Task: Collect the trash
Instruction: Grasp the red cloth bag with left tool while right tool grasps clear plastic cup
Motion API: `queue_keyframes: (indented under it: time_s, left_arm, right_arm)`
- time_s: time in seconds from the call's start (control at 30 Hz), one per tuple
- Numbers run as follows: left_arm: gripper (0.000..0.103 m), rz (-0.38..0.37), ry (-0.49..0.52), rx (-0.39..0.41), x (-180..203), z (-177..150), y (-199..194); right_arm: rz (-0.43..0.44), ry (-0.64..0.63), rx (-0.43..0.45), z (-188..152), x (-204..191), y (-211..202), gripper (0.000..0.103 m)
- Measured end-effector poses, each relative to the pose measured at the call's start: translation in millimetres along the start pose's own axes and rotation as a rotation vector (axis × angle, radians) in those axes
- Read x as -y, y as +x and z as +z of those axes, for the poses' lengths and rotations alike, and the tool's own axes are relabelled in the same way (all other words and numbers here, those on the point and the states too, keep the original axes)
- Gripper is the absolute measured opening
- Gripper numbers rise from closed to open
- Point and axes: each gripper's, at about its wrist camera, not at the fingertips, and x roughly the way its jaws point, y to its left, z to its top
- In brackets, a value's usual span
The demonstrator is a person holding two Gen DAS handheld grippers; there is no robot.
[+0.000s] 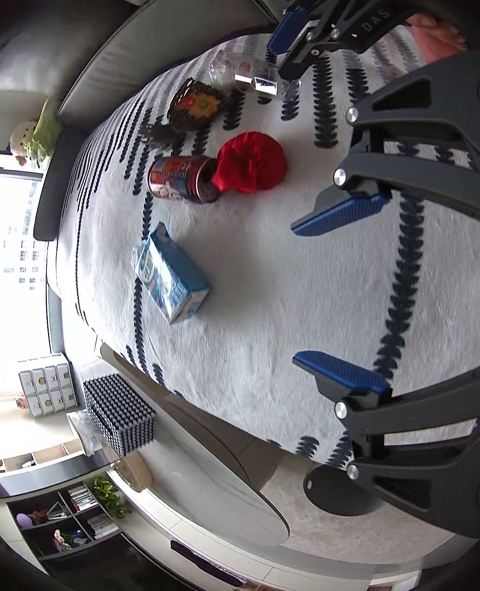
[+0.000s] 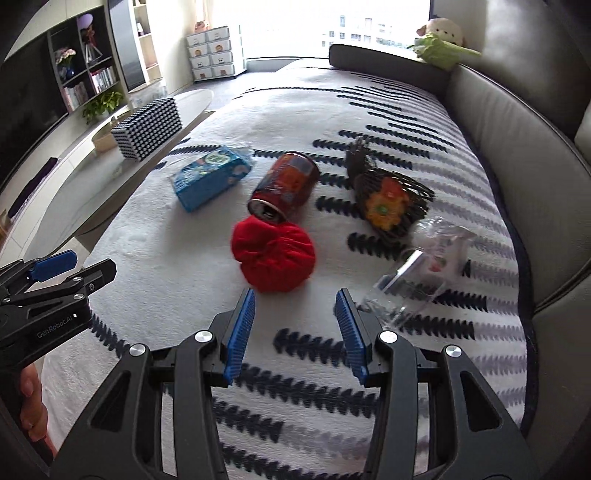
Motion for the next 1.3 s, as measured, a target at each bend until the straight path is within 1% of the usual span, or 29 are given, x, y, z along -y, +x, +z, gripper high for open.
queue_keyframes:
  time_s: [0.1, 0.2, 0.27, 0.3, 0.43, 0.53, 0.67, 0.73, 0.9, 1.03, 1.13, 1.2, 1.23, 1.3]
  left_arm:
    - [0.065, -0.021, 0.045, -0.005, 28, 5, 10]
    - [0.065, -0.038, 0.091, -0.013, 51, 9, 24]
    - [0.065, -0.048, 0.118, -0.022, 62, 12, 36]
    - [0.065, -0.054, 0.13, -0.028, 67, 13, 42]
    - [0.065, -0.072, 0.181, -0.054, 81, 20, 69]
    - [0.065, -0.079, 0.223, -0.062, 91, 26, 88]
    - [0.065, -0.106, 0.263, -0.059, 100, 32, 104]
    - [0.071, -0.119, 0.279, -0.044, 103, 33, 106]
    - [0.074, -0.156, 0.306, -0.035, 112, 34, 110]
    - [0.076, -0.214, 0.327, -0.047, 120, 30, 112]
    - [0.078, -0.227, 0.355, -0.047, 127, 27, 114]
    - [0.078, -0.244, 0.357, -0.056, 130, 28, 116]
    - [0.078, -0.255, 0.356, -0.063, 132, 29, 117]
    - [0.079, -0.27, 0.359, -0.074, 136, 29, 120]
  right_arm:
    - [-0.037, 0.058, -0.014, -4, 36, 4, 0.044]
    - [-0.073, 0.128, -0.035, -8, 63, 13, 0.045]
    - [-0.093, 0.183, -0.05, -11, 75, 22, 0.05]
    - [-0.102, 0.21, -0.058, -12, 80, 27, 0.051]
    - [-0.128, 0.31, -0.084, -16, 90, 47, 0.052]
    - [-0.147, 0.373, -0.093, -16, 95, 59, 0.055]
    - [-0.156, 0.433, -0.092, -14, 97, 73, 0.065]
    - [-0.159, 0.437, -0.092, -10, 93, 79, 0.066]
    - [-0.141, 0.433, -0.111, -6, 81, 96, 0.066]
    - [-0.13, 0.431, -0.128, -5, 79, 104, 0.066]
    - [-0.111, 0.44, -0.14, -5, 80, 110, 0.066]
    - [-0.096, 0.441, -0.149, -4, 81, 112, 0.061]
    - [-0.078, 0.441, -0.156, -4, 81, 114, 0.052]
    - [-0.074, 0.438, -0.157, -4, 82, 113, 0.052]
